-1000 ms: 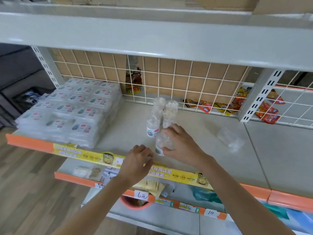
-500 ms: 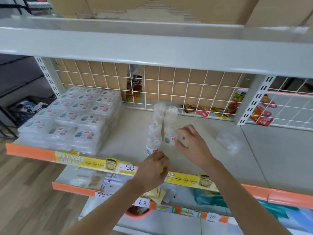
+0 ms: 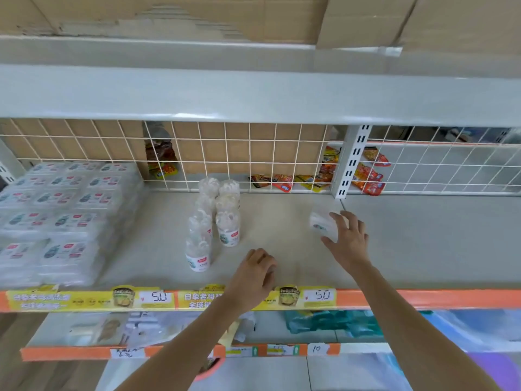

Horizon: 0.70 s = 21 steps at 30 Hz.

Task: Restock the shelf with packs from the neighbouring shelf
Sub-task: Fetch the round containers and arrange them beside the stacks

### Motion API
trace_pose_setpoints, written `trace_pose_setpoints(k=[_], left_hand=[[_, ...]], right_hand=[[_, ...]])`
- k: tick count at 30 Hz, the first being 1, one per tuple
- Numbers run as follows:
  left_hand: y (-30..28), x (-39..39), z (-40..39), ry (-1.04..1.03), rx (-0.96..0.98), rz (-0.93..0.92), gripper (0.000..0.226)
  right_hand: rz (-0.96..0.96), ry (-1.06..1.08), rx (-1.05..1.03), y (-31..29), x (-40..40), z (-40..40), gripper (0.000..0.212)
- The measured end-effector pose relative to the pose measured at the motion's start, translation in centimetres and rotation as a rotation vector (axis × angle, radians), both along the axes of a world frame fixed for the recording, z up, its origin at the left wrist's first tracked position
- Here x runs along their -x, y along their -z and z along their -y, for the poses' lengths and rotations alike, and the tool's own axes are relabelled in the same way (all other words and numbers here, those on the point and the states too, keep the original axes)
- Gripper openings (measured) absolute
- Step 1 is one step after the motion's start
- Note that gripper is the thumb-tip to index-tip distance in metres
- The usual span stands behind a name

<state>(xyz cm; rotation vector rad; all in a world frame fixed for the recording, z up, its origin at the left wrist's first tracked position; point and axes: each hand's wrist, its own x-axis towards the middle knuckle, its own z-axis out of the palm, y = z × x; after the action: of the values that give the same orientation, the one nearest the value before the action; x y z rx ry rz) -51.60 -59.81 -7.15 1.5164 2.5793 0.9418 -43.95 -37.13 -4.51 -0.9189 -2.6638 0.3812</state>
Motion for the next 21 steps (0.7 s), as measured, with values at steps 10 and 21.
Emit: trace_pose_setpoints(k=[10, 21], left_hand=[[0.2, -0.1, 0.2, -0.046, -0.018, 0.093, 0.028], [-0.1, -0.2, 0.2, -0.106, -0.111, 0.175, 0.054]], right_hand=[[-0.204, -0.079, 0.326, -0.7, 1.1, 0.7, 0.04], [-0.386, -0.205, 1.043, 0.2, -1.1, 6.6, 0.017]])
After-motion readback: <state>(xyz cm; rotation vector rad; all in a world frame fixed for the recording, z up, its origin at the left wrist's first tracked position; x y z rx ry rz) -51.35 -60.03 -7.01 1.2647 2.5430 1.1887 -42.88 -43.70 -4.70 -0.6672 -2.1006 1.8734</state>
